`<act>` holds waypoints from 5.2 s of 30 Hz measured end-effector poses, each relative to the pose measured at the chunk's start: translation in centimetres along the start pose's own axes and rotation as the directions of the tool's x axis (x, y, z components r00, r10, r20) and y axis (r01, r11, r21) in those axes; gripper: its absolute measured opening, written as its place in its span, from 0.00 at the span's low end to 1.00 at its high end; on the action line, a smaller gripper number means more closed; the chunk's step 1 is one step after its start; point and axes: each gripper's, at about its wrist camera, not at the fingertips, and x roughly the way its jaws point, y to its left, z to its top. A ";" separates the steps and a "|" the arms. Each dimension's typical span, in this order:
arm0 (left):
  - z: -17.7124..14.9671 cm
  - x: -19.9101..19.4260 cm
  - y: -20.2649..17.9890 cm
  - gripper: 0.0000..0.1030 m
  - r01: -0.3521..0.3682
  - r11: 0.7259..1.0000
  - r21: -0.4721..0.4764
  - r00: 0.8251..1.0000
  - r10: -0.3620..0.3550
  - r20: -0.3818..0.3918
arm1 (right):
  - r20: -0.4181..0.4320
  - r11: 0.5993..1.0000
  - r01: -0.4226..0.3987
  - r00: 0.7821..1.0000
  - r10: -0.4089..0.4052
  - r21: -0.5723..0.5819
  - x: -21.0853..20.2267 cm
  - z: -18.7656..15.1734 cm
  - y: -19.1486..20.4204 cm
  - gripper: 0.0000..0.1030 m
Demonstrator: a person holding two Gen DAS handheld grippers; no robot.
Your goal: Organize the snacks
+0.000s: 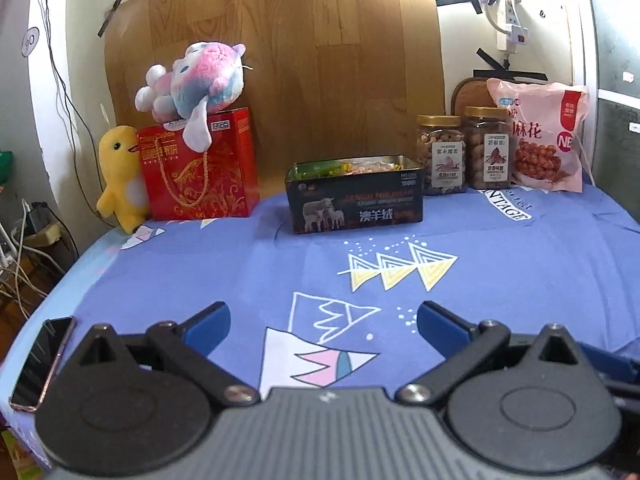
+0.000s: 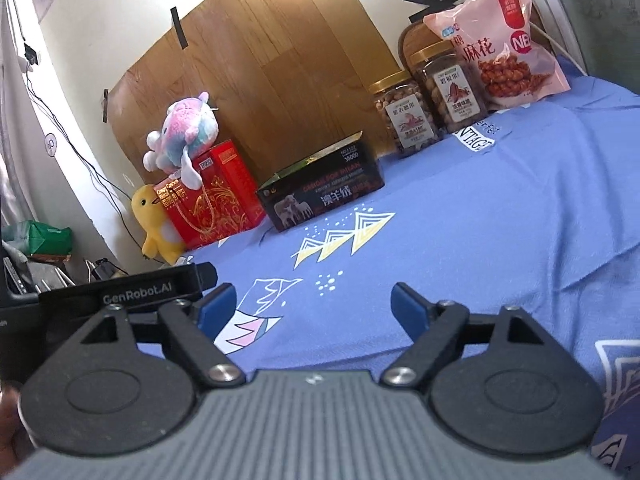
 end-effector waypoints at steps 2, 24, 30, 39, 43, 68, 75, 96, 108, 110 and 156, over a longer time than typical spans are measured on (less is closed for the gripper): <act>-0.1 0.0 -0.1 1.00 0.001 1.000 -0.002 1.000 -0.001 0.001 | 0.010 1.000 0.006 1.000 -0.006 -0.002 -0.1 0.0 0.0 0.84; -0.9 -0.5 1.4 1.00 -0.015 1.000 -0.017 0.999 0.016 0.048 | 0.017 1.000 0.014 1.000 -0.014 -0.009 0.0 -0.3 0.2 0.86; -1.2 -0.3 1.0 1.00 -0.020 1.000 0.007 0.999 0.020 0.046 | 0.018 1.000 0.018 1.000 -0.018 -0.007 0.0 -0.4 0.2 0.86; -1.3 0.1 1.0 1.00 -0.011 1.000 0.020 0.999 0.011 0.035 | 0.025 1.000 0.029 0.999 -0.029 -0.002 -0.1 -0.6 0.4 0.87; -1.3 0.3 1.2 1.00 -0.005 1.000 0.018 1.000 0.005 0.028 | 0.028 1.000 0.031 0.999 -0.031 -0.002 -0.1 -0.5 0.3 0.88; -1.7 0.4 1.0 1.00 -0.011 1.000 0.025 1.000 0.011 0.018 | 0.048 0.999 0.051 0.998 -0.051 -0.001 -0.3 -0.8 0.7 0.88; -1.6 0.5 1.3 1.00 -0.017 1.000 0.019 1.000 0.016 0.015 | 0.047 0.999 0.051 0.998 -0.050 -0.001 -0.3 -0.8 0.7 0.88; -1.5 0.9 1.5 1.00 -0.042 0.999 0.016 0.999 0.042 0.009 | 0.046 0.999 0.049 0.998 -0.049 0.000 -0.3 -0.8 0.6 0.89; -1.5 0.9 1.6 1.00 -0.042 0.999 0.018 0.999 0.042 0.008 | 0.049 0.999 0.052 0.997 -0.052 0.002 -0.4 -0.8 0.6 0.89; -1.5 0.9 1.6 1.00 -0.042 0.999 0.017 0.999 0.042 0.008 | 0.050 0.999 0.052 0.997 -0.052 0.001 -0.4 -0.9 0.6 0.89; -1.9 1.4 2.0 1.00 -0.046 0.999 0.018 0.999 0.046 -0.002 | 0.050 0.999 0.053 0.997 -0.053 0.002 -0.4 -0.8 0.7 0.89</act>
